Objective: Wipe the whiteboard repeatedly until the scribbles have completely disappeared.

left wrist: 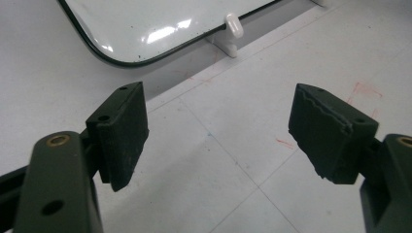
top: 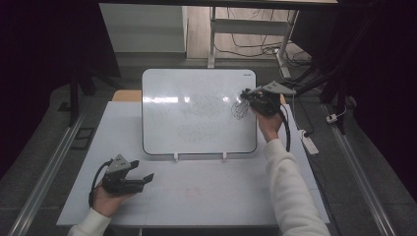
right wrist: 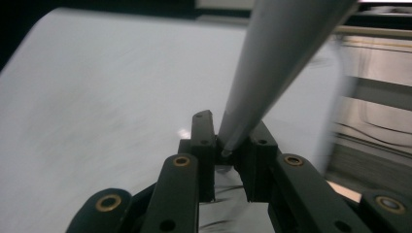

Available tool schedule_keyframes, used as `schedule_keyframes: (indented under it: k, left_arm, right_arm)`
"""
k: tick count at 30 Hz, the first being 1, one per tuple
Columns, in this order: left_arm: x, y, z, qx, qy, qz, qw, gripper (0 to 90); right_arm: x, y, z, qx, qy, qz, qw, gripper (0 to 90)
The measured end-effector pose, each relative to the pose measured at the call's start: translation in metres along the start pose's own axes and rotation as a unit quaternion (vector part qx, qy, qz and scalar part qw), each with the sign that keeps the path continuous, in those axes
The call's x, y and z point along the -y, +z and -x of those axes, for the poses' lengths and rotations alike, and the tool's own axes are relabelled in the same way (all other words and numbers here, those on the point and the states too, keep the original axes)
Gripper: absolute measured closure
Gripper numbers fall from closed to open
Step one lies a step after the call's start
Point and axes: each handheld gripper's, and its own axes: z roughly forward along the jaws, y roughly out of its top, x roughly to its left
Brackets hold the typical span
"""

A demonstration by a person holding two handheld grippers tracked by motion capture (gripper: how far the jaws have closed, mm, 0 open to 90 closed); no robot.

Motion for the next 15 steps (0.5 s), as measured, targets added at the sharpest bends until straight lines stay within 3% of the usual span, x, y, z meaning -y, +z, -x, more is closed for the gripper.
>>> schedule_keyframes:
  k: [2,3,5,7,9,10,11,13,14,15]
  left_arm:
    - [0.000,-0.001,0.000,0.000,0.000,0.003,1.0000,23.5]
    - [0.000,-0.001,0.000,0.000,0.000,0.004,1.0000,23.5]
    - [0.000,-0.001,-0.001,0.000,-0.002,0.003,1.0000,23.5]
    - [0.000,0.000,-0.002,0.000,-0.002,0.001,1.0000,23.5]
    - [0.000,0.000,0.000,0.001,0.000,0.000,1.0000,23.5]
    - [0.000,0.000,0.000,0.002,0.002,0.001,1.0000,23.5]
    - [0.000,0.000,0.001,0.002,0.003,0.002,1.0000,23.5]
    - [-0.001,0.000,0.000,0.001,0.001,0.002,1.0000,23.5]
    - [0.000,0.000,0.000,0.000,0.000,0.001,1.0000,23.5]
    - [0.000,0.001,0.000,0.000,0.000,0.000,1.0000,23.5]
  right_arm:
    - [0.001,-0.002,0.009,0.005,0.026,0.014,0.9995,77.8]
    - [0.002,-0.003,0.006,0.006,0.020,0.012,0.9997,77.8]
    - [0.004,-0.003,-0.002,-0.011,-0.014,-0.008,0.9998,77.8]
    - [0.003,-0.006,-0.001,-0.003,-0.038,-0.018,0.9991,77.8]
    - [0.001,-0.012,0.009,0.020,-0.007,-0.006,0.9998,77.8]
    - [0.003,-0.013,0.012,0.013,0.012,-0.001,0.9998,77.8]
    - [0.005,-0.012,0.010,0.006,0.012,-0.007,0.9999,77.8]
    - [0.009,-0.008,-0.002,-0.030,-0.025,-0.028,0.9989,77.8]
    - [0.009,-0.009,-0.004,-0.023,-0.041,-0.033,0.9983,77.8]
    - [0.007,-0.010,-0.001,-0.020,-0.030,-0.029,0.9989,77.8]
